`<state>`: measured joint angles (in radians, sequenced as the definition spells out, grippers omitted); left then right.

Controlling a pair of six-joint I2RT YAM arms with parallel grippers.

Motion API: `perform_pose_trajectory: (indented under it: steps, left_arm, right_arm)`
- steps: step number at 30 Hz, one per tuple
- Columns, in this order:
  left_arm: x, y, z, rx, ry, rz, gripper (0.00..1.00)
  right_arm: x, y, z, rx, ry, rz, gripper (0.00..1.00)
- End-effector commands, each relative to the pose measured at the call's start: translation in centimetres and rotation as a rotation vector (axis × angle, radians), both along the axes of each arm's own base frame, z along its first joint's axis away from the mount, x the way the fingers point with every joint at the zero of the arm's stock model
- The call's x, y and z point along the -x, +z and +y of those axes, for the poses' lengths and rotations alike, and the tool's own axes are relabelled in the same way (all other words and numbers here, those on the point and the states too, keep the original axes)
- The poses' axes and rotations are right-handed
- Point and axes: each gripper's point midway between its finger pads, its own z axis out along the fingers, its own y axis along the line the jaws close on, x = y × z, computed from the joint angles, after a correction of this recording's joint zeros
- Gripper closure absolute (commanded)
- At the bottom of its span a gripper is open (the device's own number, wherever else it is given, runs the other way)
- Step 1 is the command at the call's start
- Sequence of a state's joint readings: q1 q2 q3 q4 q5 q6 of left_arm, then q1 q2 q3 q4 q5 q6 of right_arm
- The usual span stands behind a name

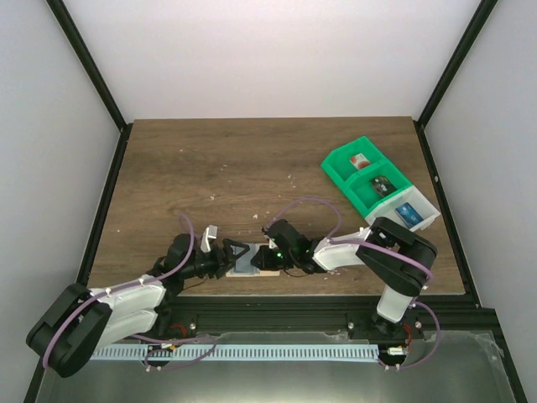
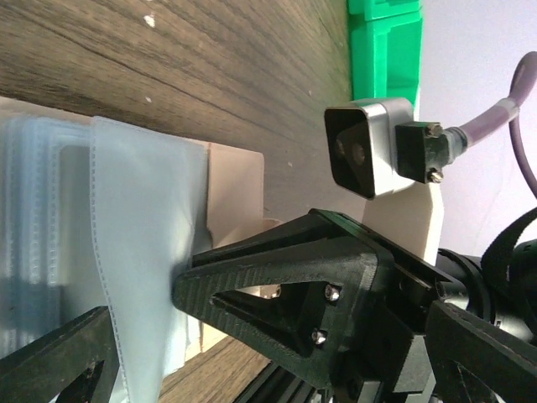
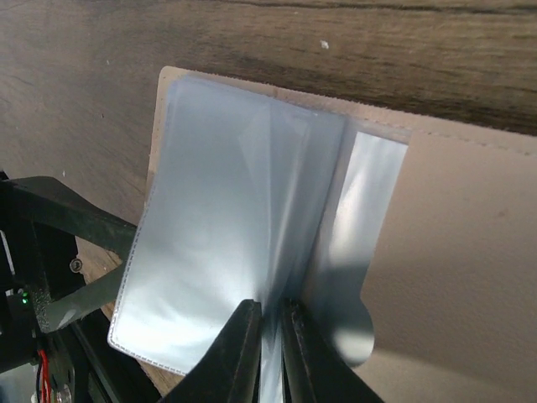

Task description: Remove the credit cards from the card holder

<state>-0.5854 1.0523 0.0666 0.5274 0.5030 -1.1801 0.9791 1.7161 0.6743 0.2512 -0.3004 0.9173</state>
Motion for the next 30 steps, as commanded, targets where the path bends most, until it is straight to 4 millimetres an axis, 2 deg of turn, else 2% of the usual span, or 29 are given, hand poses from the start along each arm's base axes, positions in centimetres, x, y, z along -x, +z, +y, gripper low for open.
perform_pose_trajectory:
  steps: [1, 6, 11, 12, 21, 24, 30]
  left_arm:
    - [-0.5, 2.1, -1.0, 0.053, -0.024, -0.05, 0.0]
    - [-0.7, 2.4, -1.2, 0.057, -0.031, -0.057, 0.0]
    - [-0.7, 2.3, -1.5, 0.055, -0.035, -0.044, 0.0]
    - [-0.8, 2.8, -1.7, 0.071, -0.037, -0.064, 0.0]
    - [-1.3, 3.9, -3.6, 0.102, -0.068, -0.064, 0.0]
    - [-1.2, 4.3, -4.5, 0.117, -0.086, -0.061, 0.01]
    - [-1.5, 4.4, -6.7, 0.122, -0.122, -0.056, 0.01]
  right_arm:
    - [1.2, -0.9, -0.7, 0.039, 0.02, 0.019, 0.89]
    - [0.9, 0.1, -1.0, 0.034, 0.009, -0.014, 0.84]
    - [0.8, 0.5, -2.3, 0.052, -0.01, -0.058, 0.77]
    - [0.7, 0.6, -2.6, 0.058, -0.014, -0.069, 0.77]
    - [0.2, 3.2, -4.1, 0.04, -0.053, -0.165, 0.71]
    - [-0.4, 3.4, -5.8, 0.105, -0.091, -0.205, 0.77]
    - [-1.6, 5.1, -10.3, 0.157, -0.212, -0.284, 0.77]
